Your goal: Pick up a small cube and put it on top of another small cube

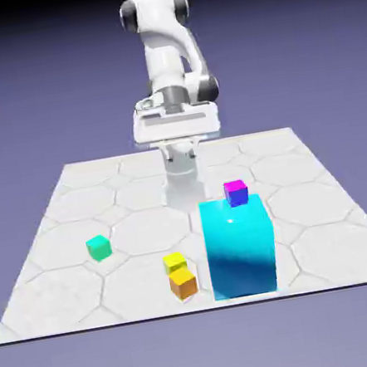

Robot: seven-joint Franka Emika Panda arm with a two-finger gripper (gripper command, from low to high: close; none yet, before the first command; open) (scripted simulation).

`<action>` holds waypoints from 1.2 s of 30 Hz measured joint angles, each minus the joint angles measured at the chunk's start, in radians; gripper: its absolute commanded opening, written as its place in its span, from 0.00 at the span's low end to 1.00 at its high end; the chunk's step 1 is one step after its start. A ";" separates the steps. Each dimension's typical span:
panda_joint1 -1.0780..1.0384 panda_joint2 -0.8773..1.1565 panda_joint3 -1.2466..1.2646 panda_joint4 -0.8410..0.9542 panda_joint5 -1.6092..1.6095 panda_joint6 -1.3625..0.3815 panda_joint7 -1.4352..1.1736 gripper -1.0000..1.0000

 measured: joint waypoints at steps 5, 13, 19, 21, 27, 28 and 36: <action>-0.169 0.161 -0.081 0.037 0.217 -0.136 0.147 0.50; -0.437 0.418 -0.210 0.096 0.565 -0.354 0.383 0.50; -0.648 0.611 -0.306 0.140 0.826 -0.518 0.560 0.50; -0.687 0.655 -0.328 0.150 0.885 -0.555 0.600 0.50; -0.691 0.824 -0.245 0.204 1.103 -0.505 0.443 0.50; -0.691 0.858 -0.228 0.214 1.146 -0.495 0.412 0.50; -0.688 0.701 -0.305 0.165 0.947 -0.541 0.556 0.00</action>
